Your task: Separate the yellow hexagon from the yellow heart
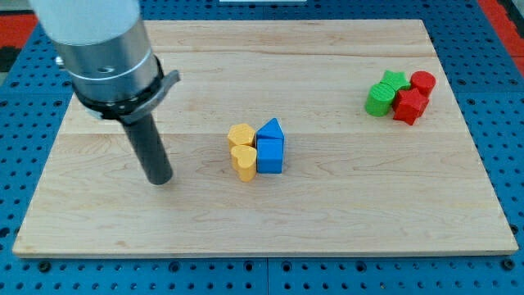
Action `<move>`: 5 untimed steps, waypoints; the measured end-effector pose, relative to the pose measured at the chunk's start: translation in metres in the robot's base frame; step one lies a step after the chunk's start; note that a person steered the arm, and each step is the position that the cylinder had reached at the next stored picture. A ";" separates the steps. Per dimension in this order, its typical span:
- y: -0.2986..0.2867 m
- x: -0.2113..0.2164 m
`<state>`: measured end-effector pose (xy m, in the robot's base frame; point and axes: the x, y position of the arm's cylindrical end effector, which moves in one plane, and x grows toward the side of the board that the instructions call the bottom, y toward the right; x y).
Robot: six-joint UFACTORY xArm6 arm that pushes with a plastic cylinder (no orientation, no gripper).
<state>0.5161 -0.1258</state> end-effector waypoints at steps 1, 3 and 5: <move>0.031 -0.002; 0.086 -0.022; 0.139 -0.056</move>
